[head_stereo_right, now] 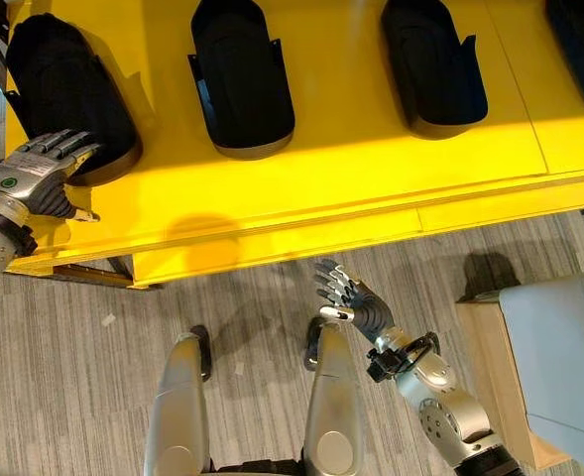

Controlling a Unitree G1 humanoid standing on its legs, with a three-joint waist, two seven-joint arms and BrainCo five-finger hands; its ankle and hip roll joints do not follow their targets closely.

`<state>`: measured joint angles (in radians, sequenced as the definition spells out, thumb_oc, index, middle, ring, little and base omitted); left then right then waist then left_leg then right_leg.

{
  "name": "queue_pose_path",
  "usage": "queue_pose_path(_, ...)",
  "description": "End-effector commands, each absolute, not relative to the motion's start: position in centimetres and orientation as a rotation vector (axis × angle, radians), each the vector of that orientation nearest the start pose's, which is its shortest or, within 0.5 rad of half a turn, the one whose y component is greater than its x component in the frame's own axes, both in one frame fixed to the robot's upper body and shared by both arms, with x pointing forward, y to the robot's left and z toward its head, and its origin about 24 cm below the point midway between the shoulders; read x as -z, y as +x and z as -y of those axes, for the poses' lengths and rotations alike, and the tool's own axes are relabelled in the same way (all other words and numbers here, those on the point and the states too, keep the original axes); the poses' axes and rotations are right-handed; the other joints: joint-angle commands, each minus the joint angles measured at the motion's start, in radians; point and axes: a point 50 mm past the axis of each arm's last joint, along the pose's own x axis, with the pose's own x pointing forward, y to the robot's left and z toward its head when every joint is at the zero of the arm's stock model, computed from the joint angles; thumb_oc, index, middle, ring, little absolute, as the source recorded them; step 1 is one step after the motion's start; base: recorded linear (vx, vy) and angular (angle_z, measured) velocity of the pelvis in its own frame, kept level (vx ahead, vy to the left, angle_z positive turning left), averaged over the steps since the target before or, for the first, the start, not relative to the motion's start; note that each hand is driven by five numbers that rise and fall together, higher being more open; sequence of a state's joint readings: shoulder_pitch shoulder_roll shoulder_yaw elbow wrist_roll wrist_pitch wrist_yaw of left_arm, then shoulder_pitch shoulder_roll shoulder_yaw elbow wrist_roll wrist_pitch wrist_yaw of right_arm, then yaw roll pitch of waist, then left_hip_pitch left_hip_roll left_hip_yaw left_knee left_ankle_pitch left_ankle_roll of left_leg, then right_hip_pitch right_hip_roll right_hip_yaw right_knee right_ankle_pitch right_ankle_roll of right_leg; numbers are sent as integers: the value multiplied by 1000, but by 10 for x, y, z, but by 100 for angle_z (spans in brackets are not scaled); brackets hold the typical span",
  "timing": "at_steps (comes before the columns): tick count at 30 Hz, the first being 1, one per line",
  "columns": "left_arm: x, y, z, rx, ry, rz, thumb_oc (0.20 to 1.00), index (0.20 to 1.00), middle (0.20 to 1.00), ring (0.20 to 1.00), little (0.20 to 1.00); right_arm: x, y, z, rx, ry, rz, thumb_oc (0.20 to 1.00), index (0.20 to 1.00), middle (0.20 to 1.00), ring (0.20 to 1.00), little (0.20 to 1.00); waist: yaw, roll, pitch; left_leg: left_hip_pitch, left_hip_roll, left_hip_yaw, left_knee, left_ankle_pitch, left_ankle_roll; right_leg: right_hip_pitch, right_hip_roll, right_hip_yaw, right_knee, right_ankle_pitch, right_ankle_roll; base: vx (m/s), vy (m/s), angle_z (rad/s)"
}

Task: Move parts from the plastic box to the shelf.

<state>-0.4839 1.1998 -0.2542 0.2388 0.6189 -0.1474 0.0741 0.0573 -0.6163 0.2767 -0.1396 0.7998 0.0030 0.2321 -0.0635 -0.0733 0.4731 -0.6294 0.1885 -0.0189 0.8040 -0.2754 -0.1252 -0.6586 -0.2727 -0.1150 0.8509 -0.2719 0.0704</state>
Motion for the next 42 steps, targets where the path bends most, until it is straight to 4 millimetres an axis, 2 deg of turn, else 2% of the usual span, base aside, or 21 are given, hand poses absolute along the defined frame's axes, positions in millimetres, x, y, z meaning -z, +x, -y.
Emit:
queue_pose_path(1, -208, 297, -309, 15, 1922, 215, 1000, 1000, 1000, 1000, 1000, -71, 223, 186, -526, 188, -45, 1000, 1000, 1000, 1000, 1000, 4, 13, -61, -11, 18, 42, -90, 99, 29, 46, -37, 62, -119, 75, 66, -76, 8, 0)
queue_pose_path(3, -209, 296, -312, 12, 1941, 199, 1000, 1000, 1000, 1000, 1000, -72, 223, 185, -533, 186, -44, 1000, 1000, 1000, 1000, 1000, 5, 15, -62, -10, 17, 41, -89, 98, 29, 48, -37, 64, -119, 75, 67, 7, 6, 1)
queue_pose_path(4, -211, 295, -315, 9, 1969, 189, 1000, 1000, 1000, 1000, 1000, -71, 222, 186, -531, 186, -49, 1000, 1000, 1000, 1000, 1000, 6, 17, -66, 1, 18, 40, -85, 75, 24, 58, -40, 62, -114, 55, 73, 0, 0, 0)
queue_pose_path(5, -211, 294, -315, 7, 1970, 190, 1000, 1000, 1000, 1000, 1000, -71, 223, 185, -532, 186, -47, 1000, 1000, 1000, 1000, 1000, 5, 17, -62, -10, 16, 40, -87, 98, 29, 48, -39, 63, -118, 75, 67, 0, 0, 0)
queue_pose_path(7, -214, 293, -316, 24, 2013, 183, 1000, 1000, 1000, 1000, 1000, -72, 223, 186, -533, 178, -49, 1000, 1000, 1000, 1000, 1000, 6, 21, -61, -10, 16, 39, -90, 100, 30, 46, -40, 62, -118, 76, 68, 0, 4, 0)
queue_pose_path(8, -213, 293, -316, 25, 2013, 182, 1000, 1000, 1000, 1000, 1000, -71, 223, 186, -533, 178, -51, 1000, 1000, 1000, 1000, 1000, 6, 21, -65, 1, 18, 39, -86, 75, 25, 56, -40, 62, -113, 55, 73, 0, 0, 0)
queue_pose_path(9, -214, 292, -316, 23, 2013, 183, 1000, 1000, 1000, 1000, 1000, -72, 223, 186, -534, 178, -49, 1000, 1000, 1000, 1000, 1000, 6, 21, -60, -10, 17, 39, -89, 98, 30, 47, -40, 62, -117, 75, 68, 69, -3, 0)
queue_pose_path(10, -214, 292, -316, 24, 2013, 182, 1000, 1000, 1000, 1000, 1000, -71, 223, 186, -534, 178, -50, 1000, 1000, 1000, 1000, 1000, 6, 21, -64, -1, 17, 39, -87, 81, 26, 55, -40, 62, -114, 59, 72, -82, 5, 0)
queue_pose_path(12, -214, 292, -316, 23, 2013, 183, 1000, 1000, 1000, 1000, 1000, -72, 223, 186, -534, 178, -49, 1000, 1000, 1000, 1000, 1000, 6, 21, -61, -10, 16, 39, -90, 99, 30, 46, -40, 62, -118, 76, 67, 0, 0, 0)
queue_pose_path(14, -213, 290, -319, 28, 2015, 168, 1000, 1000, 1000, 1000, 1000, -71, 223, 186, -536, 178, -51, 1000, 1000, 1000, 1000, 1000, 9, 23, -63, -1, 17, 40, -83, 75, 25, 56, -40, 63, -111, 54, 73, 39, 0, 0)
queue_pose_path(15, -213, 289, -322, 31, 2033, 154, 1000, 1000, 1000, 1000, 1000, -71, 223, 185, -540, 180, -51, 1000, 1000, 1000, 1000, 1000, 9, 24, -57, -11, 16, 41, -86, 97, 31, 47, -40, 64, -116, 74, 68, -69, 13, -2)
queue_pose_path(17, -204, 282, -329, 86, 2073, 84, 1000, 1000, 1000, 1000, 1000, -72, 222, 185, -548, 172, -51, 1000, 1000, 1000, 1000, 1000, 12, 32, -56, -12, 15, 43, -85, 99, 31, 47, -41, 67, -114, 74, 68, -37, 12, 0)
queue_pose_path(21, -200, 278, -330, 127, 2112, 61, 1000, 1000, 1000, 1000, 1000, -73, 222, 186, -552, 164, -49, 1000, 1000, 1000, 1000, 1000, 12, 34, -54, -10, 13, 44, -85, 98, 32, 46, -42, 67, -110, 72, 69, 0, 0, 0)
queue_pose_path(22, -199, 275, -329, 171, 2187, 57, 1000, 1000, 1000, 1000, 1000, -73, 222, 186, -554, 159, -52, 1000, 1000, 1000, 1000, 1000, 9, 36, -52, -10, 14, 44, -84, 96, 32, 48, -42, 67, -110, 71, 70, 0, 0, 0)
queue_pose_path(30, -200, 269, -322, 287, 2308, 65, 1000, 1000, 1000, 1000, 1000, -78, 222, 188, -561, 153, -43, 1000, 1000, 1000, 1000, 1000, 9, 41, -47, -7, 12, 45, -82, 93, 34, 51, -41, 69, -109, 70, 71, 0, 0, 0)
queue_pose_path(42, -205, 264, -311, 302, 2320, 117, 1000, 1000, 1000, 1000, 1000, -80, 221, 189, -556, 153, -37, 1000, 1000, 1000, 1000, 1000, 12, 45, -47, -5, 11, 47, -82, 90, 35, 52, -40, 72, -109, 70, 71, 0, 0, 0)
